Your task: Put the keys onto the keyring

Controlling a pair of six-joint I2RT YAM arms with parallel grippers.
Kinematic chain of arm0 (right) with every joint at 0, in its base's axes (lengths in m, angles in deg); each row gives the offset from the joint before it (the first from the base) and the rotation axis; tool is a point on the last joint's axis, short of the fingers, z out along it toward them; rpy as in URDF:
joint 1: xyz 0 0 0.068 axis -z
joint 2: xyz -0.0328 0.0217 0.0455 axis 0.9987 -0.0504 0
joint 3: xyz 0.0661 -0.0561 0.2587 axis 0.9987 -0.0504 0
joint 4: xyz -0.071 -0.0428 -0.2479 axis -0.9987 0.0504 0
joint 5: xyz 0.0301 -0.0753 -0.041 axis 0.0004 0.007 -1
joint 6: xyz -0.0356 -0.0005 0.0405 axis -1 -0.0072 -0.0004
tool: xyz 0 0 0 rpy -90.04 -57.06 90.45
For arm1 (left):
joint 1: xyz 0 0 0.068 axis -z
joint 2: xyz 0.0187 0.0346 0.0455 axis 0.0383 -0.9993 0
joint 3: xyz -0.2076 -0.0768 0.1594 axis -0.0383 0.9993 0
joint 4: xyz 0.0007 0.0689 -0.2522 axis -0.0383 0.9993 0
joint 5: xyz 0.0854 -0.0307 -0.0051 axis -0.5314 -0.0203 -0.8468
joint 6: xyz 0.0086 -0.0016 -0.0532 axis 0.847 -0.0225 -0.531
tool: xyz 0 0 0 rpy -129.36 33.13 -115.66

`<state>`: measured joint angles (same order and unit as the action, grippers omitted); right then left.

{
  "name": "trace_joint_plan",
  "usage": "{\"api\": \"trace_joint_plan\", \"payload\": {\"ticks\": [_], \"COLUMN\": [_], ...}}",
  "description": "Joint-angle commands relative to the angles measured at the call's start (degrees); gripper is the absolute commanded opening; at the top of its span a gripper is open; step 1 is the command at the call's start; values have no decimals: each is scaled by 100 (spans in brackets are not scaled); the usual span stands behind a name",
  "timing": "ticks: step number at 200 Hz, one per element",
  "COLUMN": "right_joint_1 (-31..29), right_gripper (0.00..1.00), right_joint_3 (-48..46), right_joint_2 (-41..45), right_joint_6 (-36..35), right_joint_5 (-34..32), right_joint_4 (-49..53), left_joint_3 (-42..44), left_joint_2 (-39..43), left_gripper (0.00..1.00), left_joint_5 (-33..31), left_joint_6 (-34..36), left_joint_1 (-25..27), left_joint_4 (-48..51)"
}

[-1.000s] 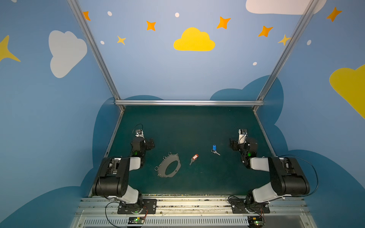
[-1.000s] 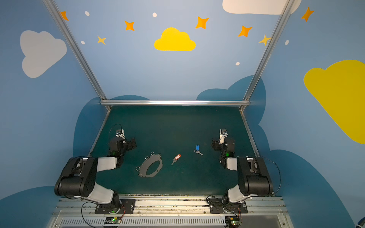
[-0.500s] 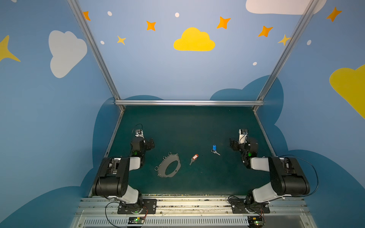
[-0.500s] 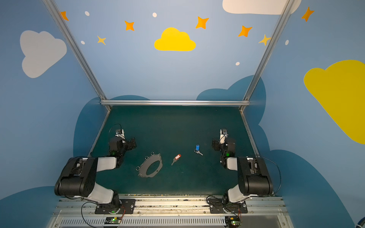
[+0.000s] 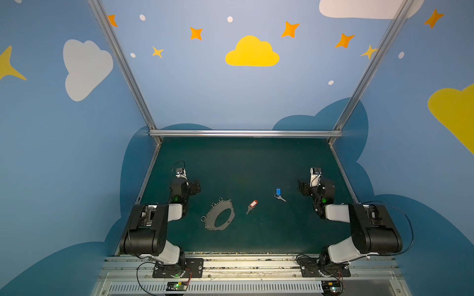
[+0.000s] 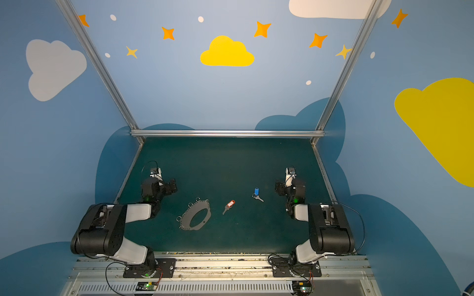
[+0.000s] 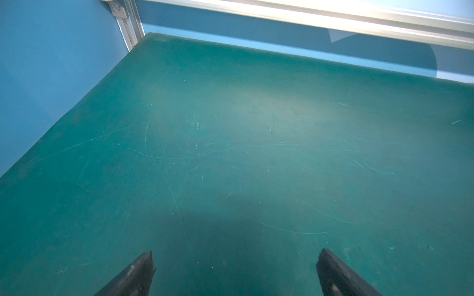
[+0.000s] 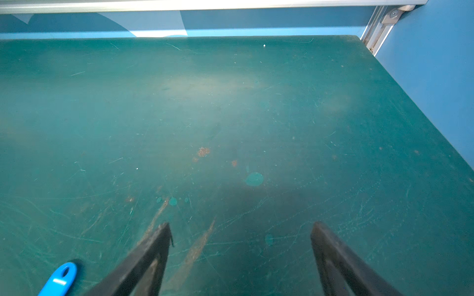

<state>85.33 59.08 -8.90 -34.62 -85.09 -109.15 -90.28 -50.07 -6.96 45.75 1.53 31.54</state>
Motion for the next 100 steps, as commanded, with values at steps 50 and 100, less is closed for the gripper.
{"api": "trace_joint_plan", "payload": {"ticks": [50, 100], "right_joint_1": [19, 39], "right_gripper": [87, 87], "right_joint_3": [69, 1418], "right_joint_2": [119, 1496], "right_joint_6": [77, 1195], "right_joint_5": [24, -220], "right_joint_4": [-6, 3047], "left_joint_3": [-89, -1457], "left_joint_2": [91, 1161], "left_gripper": [100, 100], "left_joint_5": [78, -487], "left_joint_6": [44, -1069], "left_joint_1": [-52, -119], "left_joint_4": [32, 2676]}}
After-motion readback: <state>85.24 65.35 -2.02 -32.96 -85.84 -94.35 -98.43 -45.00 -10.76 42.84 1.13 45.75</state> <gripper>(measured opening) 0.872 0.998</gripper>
